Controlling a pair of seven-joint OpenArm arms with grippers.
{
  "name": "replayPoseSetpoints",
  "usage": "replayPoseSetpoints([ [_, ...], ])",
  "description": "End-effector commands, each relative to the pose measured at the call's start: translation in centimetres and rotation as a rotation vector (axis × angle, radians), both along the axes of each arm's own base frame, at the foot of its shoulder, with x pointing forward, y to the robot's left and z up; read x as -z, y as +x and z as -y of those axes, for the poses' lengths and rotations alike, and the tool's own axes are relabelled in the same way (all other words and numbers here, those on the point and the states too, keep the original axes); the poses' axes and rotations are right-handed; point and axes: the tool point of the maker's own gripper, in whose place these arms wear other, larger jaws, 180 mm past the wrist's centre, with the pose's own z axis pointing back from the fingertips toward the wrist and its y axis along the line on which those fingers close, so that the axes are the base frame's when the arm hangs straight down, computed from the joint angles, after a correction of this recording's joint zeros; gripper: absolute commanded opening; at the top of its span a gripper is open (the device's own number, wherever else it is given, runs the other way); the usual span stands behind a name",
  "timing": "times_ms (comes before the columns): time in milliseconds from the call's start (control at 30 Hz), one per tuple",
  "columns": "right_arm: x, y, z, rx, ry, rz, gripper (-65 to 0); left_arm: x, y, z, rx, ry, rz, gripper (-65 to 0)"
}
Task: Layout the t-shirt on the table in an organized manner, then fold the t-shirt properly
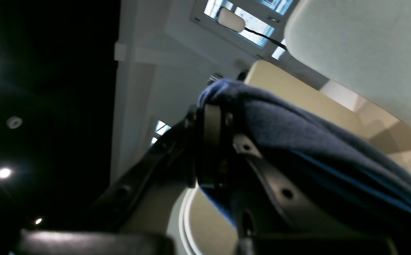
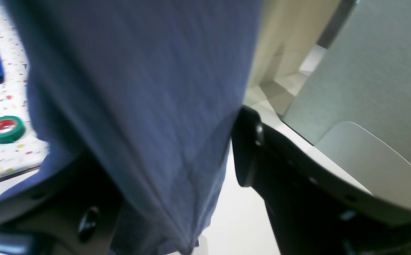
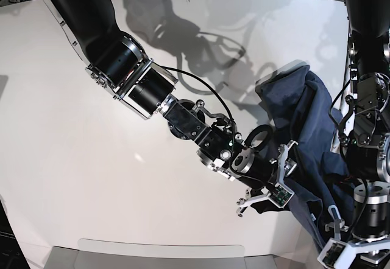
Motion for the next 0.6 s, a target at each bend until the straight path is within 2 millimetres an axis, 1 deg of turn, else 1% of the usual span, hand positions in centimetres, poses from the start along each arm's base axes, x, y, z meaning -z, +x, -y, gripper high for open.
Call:
replayPoseSetpoints([
  [0,-3.3,0.2,-0.6,-0.016,0.053,0.063,-33.4,-2.2,-0.8,-0.3,-0.009,0.005,0.072,-65.0],
  [200,-3.3,0.1,-0.7,-0.017,0.055,0.063,-33.4,-2.1,-0.7,-0.4,-0.012,0.007,0.069,-65.0],
  [400,-4.3,-1.5,-1.3,-0.046,0.093,0.074,-33.5,-2.1,-0.7,-0.5,-0.013,0.007,0.066,-65.0],
  [533,-4.0,-1.3,-1.0,-0.012,0.104,0.064,-33.5,-2.1,-0.7,-0.5,-0.012,0.006,0.067,-65.0],
  [567,-3.5,-1.6,-1.2,-0.017,0.098,0.058,-33.5,-2.1,-0.7,-0.5,-0.013,0.007,0.067,-65.0],
])
